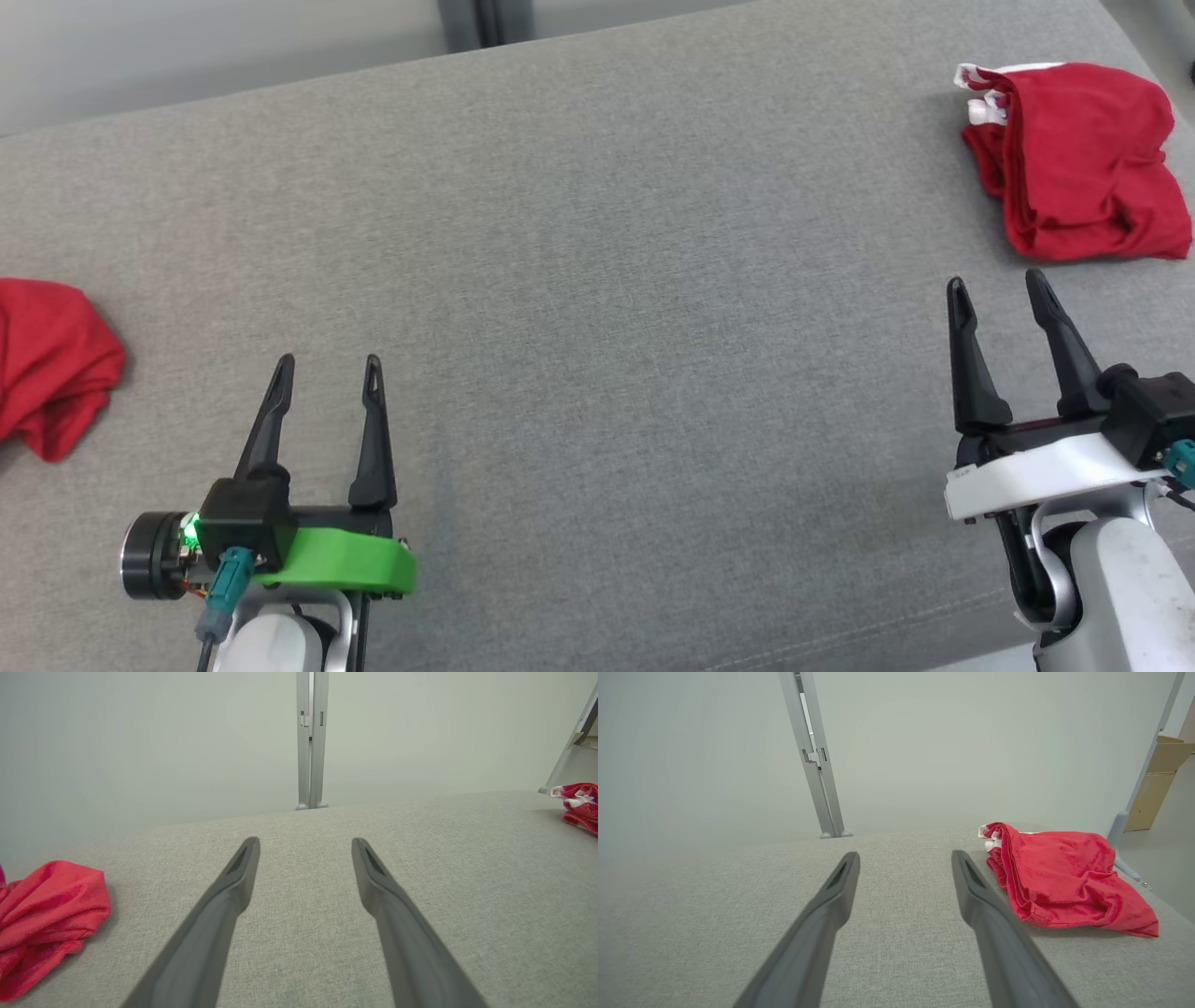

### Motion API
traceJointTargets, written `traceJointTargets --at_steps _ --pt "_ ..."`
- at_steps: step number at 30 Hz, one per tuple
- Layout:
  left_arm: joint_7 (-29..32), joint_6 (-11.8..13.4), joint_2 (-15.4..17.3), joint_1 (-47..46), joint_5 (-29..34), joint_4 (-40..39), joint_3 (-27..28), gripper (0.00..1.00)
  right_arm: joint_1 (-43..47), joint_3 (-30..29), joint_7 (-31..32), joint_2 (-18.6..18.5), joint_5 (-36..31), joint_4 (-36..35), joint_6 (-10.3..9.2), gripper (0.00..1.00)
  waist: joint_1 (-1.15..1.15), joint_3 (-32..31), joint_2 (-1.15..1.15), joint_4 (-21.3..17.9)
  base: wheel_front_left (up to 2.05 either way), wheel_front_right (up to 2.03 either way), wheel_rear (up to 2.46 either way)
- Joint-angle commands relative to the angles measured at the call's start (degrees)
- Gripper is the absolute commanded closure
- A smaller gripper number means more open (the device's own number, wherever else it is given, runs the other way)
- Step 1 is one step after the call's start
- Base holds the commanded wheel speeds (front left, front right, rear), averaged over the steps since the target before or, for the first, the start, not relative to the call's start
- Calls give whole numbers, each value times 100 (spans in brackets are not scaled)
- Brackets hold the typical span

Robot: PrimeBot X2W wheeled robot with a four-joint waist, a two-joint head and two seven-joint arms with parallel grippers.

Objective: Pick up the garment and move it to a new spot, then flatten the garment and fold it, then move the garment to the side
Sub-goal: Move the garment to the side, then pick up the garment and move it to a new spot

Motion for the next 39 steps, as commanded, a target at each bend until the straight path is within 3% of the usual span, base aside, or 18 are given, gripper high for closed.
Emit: traceJointTargets --at_steps 1,10,23,39 --pt "-39 49 -9 128 -52 55 38 0 130 14 57 36 -41 -74 -8 0 0 -250 0 306 0 0 0" --pt "-103 92 -15 415 -191 224 134 0 575 0 371 139 -194 -446 -9 0 0 -595 0 664 0 0 0" --pt "-130 66 10 655 -204 423 34 0 1264 -96 650 299 -293 -840 -9 0 0 -940 0 660 0 0 0" --pt "-146 45 31 575 -225 514 -59 0 1391 -179 735 291 -340 -1028 -9 0 0 -963 0 761 0 0 0"
